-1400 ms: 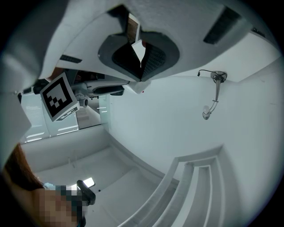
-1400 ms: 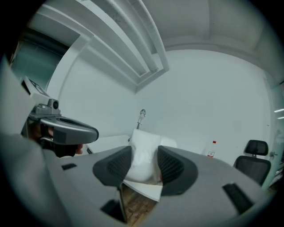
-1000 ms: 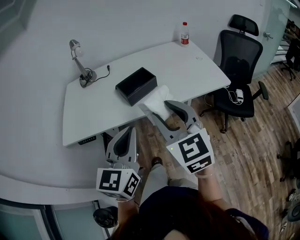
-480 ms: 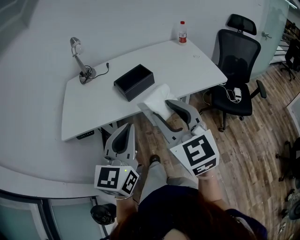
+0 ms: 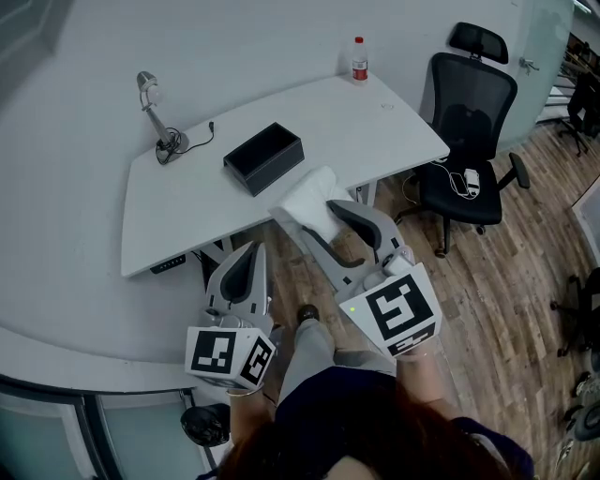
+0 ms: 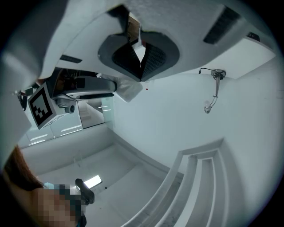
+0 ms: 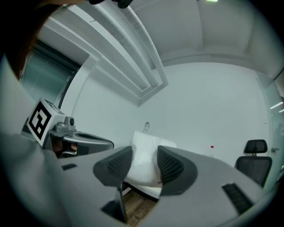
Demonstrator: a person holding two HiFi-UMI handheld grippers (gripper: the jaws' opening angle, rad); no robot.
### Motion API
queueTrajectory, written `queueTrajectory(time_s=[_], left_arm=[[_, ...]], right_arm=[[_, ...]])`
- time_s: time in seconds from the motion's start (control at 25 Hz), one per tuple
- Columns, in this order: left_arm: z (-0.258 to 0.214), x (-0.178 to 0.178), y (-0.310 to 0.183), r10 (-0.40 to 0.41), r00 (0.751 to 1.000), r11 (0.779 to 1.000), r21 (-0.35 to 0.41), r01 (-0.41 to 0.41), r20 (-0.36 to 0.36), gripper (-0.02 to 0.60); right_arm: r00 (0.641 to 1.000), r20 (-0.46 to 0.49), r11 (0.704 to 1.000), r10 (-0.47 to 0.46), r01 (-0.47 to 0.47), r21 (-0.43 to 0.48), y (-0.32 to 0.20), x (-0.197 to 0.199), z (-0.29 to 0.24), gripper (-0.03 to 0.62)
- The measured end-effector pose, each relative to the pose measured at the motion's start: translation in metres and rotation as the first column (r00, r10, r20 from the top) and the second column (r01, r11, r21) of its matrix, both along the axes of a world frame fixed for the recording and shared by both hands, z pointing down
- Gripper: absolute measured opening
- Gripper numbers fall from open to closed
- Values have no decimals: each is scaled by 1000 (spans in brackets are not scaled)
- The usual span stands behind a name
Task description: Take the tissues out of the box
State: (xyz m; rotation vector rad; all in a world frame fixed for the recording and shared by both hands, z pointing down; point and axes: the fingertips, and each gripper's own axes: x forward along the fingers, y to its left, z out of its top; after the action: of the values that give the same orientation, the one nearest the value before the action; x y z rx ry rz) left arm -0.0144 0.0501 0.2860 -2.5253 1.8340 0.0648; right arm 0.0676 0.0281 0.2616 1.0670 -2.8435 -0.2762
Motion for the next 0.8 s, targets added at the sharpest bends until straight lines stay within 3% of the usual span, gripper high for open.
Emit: queueTrajectory(time_s=[0.8], left_arm=[[-4, 2, 6, 18, 1000, 1000, 12, -18, 8, 21]], right_arm=[[1000, 17, 1000, 18, -19, 23, 13, 7, -8, 187]])
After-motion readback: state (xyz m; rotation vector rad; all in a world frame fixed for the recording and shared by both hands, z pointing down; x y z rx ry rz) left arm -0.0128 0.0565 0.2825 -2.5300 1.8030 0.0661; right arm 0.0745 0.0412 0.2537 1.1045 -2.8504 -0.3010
